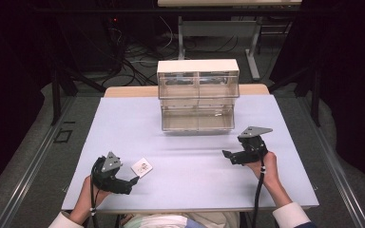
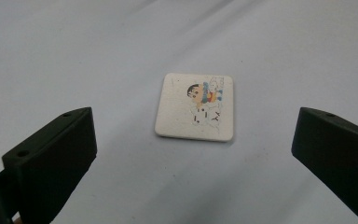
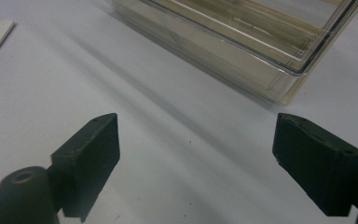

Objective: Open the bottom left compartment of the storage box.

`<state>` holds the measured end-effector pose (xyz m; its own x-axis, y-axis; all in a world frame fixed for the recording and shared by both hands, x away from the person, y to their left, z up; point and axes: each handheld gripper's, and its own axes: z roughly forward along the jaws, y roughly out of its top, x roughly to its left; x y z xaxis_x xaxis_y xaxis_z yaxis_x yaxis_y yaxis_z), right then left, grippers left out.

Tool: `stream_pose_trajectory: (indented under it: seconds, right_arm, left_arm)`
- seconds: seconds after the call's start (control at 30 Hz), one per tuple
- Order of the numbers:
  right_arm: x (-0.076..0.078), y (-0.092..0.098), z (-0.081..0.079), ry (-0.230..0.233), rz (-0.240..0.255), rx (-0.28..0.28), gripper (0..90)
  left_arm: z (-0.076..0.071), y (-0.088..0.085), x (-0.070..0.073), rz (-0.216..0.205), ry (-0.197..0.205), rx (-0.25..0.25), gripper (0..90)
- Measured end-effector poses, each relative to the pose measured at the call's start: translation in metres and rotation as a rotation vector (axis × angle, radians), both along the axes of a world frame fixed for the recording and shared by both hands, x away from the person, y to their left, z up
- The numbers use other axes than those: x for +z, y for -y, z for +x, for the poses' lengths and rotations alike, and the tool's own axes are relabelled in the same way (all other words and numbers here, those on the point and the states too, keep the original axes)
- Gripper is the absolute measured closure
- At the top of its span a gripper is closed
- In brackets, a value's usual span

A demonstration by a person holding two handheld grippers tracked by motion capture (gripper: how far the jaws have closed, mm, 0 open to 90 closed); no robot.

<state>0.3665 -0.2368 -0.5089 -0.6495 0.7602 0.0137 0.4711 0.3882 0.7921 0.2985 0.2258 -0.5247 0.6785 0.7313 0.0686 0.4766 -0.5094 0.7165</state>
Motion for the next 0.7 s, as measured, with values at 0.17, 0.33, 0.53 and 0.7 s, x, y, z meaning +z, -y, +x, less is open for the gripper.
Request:
stream_pose_trajectory:
  seconds: [0.17, 0.33, 0.53, 0.7]
  right_arm:
    - [-0.001, -0.001, 0.007, 0.008, -0.016, -0.029, 32.6]
    - [-0.003, 0.001, 0.012, 0.009, -0.014, -0.041, 52.0]
    - [-0.003, 0.003, 0.019, 0.019, -0.009, -0.084, 75.0]
    - [-0.005, 0.006, 0.027, 0.017, -0.01, -0.137, 90.0]
  left_arm:
    - [0.0, -0.001, 0.0, 0.006, 0.0, -0.001, 0.3]
    - [0.001, 0.0, 0.0, 0.01, -0.001, 0.0, 0.3]
    - [0.001, 0.001, -0.001, 0.008, -0.003, -0.004, 0.3]
    - [0.001, 0.0, 0.0, 0.012, -0.012, -0.002, 0.3]
